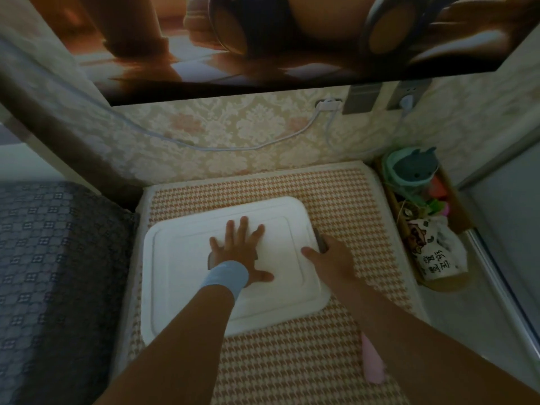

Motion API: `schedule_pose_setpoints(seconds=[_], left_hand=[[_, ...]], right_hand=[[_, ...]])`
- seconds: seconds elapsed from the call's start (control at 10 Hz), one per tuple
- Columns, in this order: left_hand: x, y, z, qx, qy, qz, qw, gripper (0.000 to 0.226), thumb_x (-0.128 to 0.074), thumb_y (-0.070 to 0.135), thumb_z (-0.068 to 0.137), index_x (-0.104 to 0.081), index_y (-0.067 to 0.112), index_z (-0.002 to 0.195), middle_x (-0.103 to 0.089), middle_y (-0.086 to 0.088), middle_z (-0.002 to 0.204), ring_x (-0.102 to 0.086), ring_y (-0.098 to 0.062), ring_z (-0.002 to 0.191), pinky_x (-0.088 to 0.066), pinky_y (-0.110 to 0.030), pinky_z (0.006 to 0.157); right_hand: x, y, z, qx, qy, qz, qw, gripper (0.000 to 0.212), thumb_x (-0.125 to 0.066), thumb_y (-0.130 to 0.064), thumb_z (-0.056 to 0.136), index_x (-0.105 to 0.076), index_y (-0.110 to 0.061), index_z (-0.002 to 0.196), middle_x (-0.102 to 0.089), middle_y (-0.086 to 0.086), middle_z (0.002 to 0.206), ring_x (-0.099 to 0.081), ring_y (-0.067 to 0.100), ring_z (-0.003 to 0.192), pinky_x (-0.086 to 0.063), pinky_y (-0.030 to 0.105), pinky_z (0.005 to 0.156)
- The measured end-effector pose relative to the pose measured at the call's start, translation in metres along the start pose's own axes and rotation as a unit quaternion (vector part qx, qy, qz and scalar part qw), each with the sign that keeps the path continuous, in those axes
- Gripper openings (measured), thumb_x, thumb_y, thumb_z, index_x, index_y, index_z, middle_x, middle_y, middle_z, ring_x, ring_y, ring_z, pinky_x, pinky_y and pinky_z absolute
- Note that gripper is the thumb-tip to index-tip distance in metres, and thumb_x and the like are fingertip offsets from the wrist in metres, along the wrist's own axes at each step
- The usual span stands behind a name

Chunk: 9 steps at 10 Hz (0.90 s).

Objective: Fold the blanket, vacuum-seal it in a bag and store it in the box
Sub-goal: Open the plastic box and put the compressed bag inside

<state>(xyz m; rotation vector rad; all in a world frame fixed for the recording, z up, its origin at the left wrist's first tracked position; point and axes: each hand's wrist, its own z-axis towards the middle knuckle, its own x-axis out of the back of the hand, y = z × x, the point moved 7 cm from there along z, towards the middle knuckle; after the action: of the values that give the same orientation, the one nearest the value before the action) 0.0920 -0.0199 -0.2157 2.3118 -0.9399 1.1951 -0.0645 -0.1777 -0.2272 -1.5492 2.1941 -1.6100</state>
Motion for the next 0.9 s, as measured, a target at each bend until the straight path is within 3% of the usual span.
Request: schedule_pose_setpoints(seconds=[0.2, 0.3, 0.4, 0.5, 0.6, 0.7, 0.8, 0.9], left_hand=[[0.0, 0.001, 0.0, 0.006, 0.004, 0.0, 1.0, 0.12, -0.062, 0.078, 0.063, 0.016, 0.043, 0.147, 0.033, 0.003, 0.154, 0.025, -0.029, 0.143, -0.007, -0.065, 0.112], [-0.001, 0.001, -0.004, 0.002, 0.018, -0.019, 1.0, 0.119, -0.062, 0.079, 0.062, 0.013, 0.044, 0.147, 0.03, 0.005, 0.155, 0.024, -0.026, 0.144, -0.004, -0.063, 0.113], [0.002, -0.009, -0.019, -0.012, 0.076, -0.063, 0.995, 0.099, -0.058, 0.071, 0.074, -0.001, 0.043, 0.15, 0.019, 0.008, 0.159, 0.015, -0.021, 0.147, -0.003, -0.053, 0.116], [0.001, -0.04, -0.042, 0.013, 0.15, -0.108, 0.983, 0.058, -0.046, 0.036, 0.096, -0.021, 0.038, 0.148, 0.0, 0.006, 0.161, 0.001, -0.019, 0.148, -0.01, -0.04, 0.119], [-0.016, -0.101, -0.068, 0.147, 0.154, -0.117, 0.97, 0.063, -0.039, 0.03, 0.098, -0.007, 0.03, 0.152, 0.005, 0.002, 0.161, 0.003, -0.023, 0.148, -0.009, -0.042, 0.12], [-0.031, -0.159, -0.097, 0.31, 0.142, -0.193, 0.92, 0.099, -0.051, 0.063, 0.085, 0.009, 0.021, 0.152, 0.009, -0.004, 0.161, 0.0, -0.028, 0.147, -0.013, -0.05, 0.118], [-0.045, -0.178, -0.101, 0.342, 0.119, -0.436, 0.824, 0.115, -0.071, 0.054, 0.077, 0.009, 0.02, 0.153, -0.001, -0.008, 0.161, -0.017, -0.034, 0.144, -0.026, -0.052, 0.113], [-0.045, -0.182, -0.088, 0.314, 0.088, -0.513, 0.794, 0.096, -0.069, 0.036, 0.085, -0.005, 0.02, 0.154, -0.021, -0.01, 0.157, -0.033, -0.036, 0.138, -0.034, -0.047, 0.108]], right_hand=[[0.007, -0.022, -0.015, 0.075, 0.141, -0.102, 0.982, 0.016, -0.069, -0.017, 0.09, -0.075, -0.012, 0.104, -0.074, 0.002, 0.095, -0.068, 0.021, 0.092, -0.046, 0.024, 0.077], [0.005, -0.03, -0.018, 0.105, 0.146, -0.176, 0.968, 0.026, -0.063, -0.017, 0.093, -0.071, -0.016, 0.118, -0.073, 0.003, 0.097, -0.067, 0.023, 0.092, -0.049, 0.029, 0.077], [-0.014, -0.048, -0.029, 0.179, 0.145, -0.337, 0.913, 0.051, -0.061, -0.009, 0.084, -0.057, -0.015, 0.134, -0.064, 0.013, 0.123, -0.06, 0.032, 0.114, -0.046, 0.044, 0.099], [-0.054, -0.074, -0.055, 0.295, 0.086, -0.416, 0.856, 0.067, -0.063, -0.023, 0.082, -0.046, -0.017, 0.146, -0.029, 0.023, 0.158, -0.027, 0.042, 0.146, -0.024, 0.06, 0.117], [-0.119, -0.077, -0.079, 0.35, -0.135, -0.429, 0.822, 0.082, -0.05, -0.06, 0.09, -0.009, -0.037, 0.157, 0.016, 0.009, 0.165, 0.017, 0.029, 0.152, 0.005, 0.073, 0.112], [-0.155, -0.065, -0.084, 0.299, -0.19, -0.48, 0.803, 0.109, -0.045, -0.088, 0.072, 0.016, -0.045, 0.152, 0.042, 0.005, 0.155, 0.038, 0.025, 0.143, 0.017, 0.078, 0.101], [-0.16, -0.06, -0.077, 0.287, -0.168, -0.498, 0.801, 0.116, -0.043, -0.094, 0.064, 0.021, -0.048, 0.149, 0.043, 0.003, 0.155, 0.04, 0.025, 0.142, 0.016, 0.078, 0.101], [-0.159, -0.061, -0.071, 0.264, -0.171, -0.499, 0.808, 0.117, -0.042, -0.096, 0.062, 0.024, -0.051, 0.147, 0.046, -0.001, 0.153, 0.042, 0.022, 0.141, 0.017, 0.077, 0.102]])
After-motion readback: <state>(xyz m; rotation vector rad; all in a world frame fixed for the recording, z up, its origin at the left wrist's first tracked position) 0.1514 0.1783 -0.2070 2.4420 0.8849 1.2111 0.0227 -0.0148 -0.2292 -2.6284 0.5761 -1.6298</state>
